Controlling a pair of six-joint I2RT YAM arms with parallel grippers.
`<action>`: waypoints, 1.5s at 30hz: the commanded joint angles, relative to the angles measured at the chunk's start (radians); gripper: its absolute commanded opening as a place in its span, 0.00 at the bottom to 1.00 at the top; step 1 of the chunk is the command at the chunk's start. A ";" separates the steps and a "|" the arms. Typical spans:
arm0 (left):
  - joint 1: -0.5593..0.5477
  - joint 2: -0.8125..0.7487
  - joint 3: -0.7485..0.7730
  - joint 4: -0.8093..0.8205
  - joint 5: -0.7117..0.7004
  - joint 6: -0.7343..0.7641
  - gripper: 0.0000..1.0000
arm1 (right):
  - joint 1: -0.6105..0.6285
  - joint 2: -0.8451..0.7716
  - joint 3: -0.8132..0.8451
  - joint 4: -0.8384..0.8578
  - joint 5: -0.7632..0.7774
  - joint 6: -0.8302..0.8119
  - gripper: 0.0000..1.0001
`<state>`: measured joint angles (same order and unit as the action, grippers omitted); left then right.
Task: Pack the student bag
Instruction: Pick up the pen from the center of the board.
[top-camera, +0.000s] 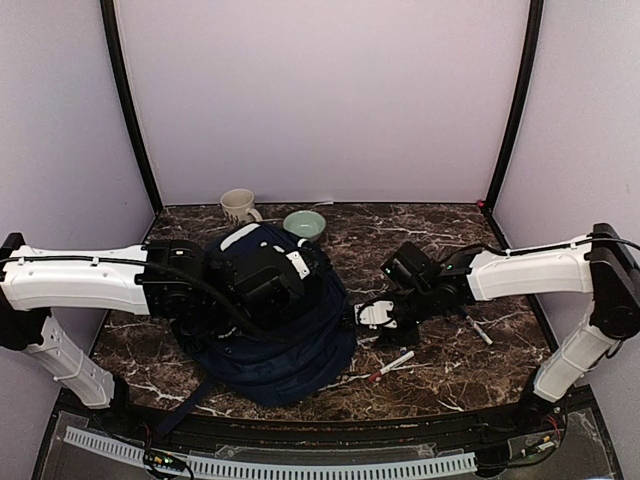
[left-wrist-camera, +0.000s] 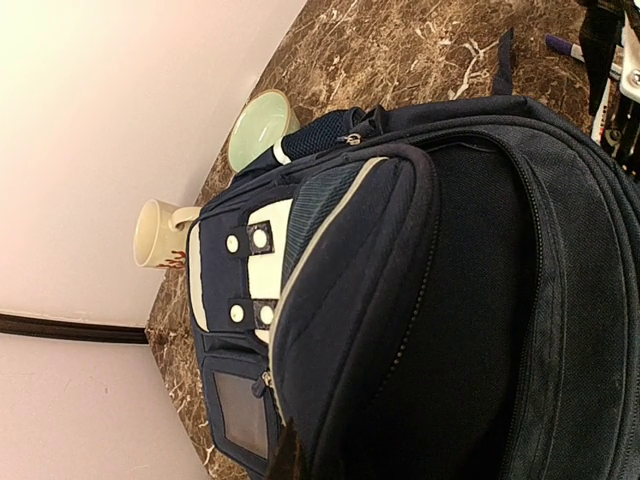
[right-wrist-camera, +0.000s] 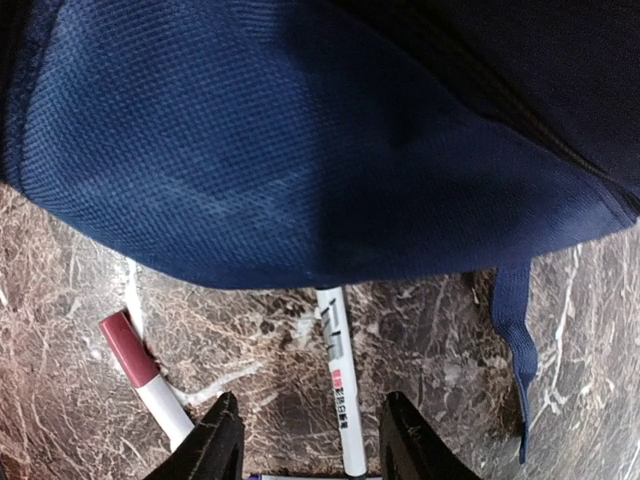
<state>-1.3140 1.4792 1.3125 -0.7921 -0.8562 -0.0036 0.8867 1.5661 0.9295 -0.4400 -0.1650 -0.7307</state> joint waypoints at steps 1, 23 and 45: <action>-0.007 -0.074 0.026 0.084 -0.082 -0.043 0.00 | 0.029 0.040 0.018 0.044 0.013 -0.033 0.45; -0.005 -0.134 -0.070 0.087 -0.055 -0.177 0.00 | 0.025 0.219 0.071 0.026 0.036 -0.017 0.18; -0.004 -0.142 -0.081 0.119 -0.094 -0.219 0.00 | -0.138 0.185 0.231 -0.113 -0.055 0.013 0.39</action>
<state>-1.3159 1.4052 1.2274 -0.7551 -0.8661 -0.1955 0.7494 1.6997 1.1023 -0.5213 -0.1635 -0.7238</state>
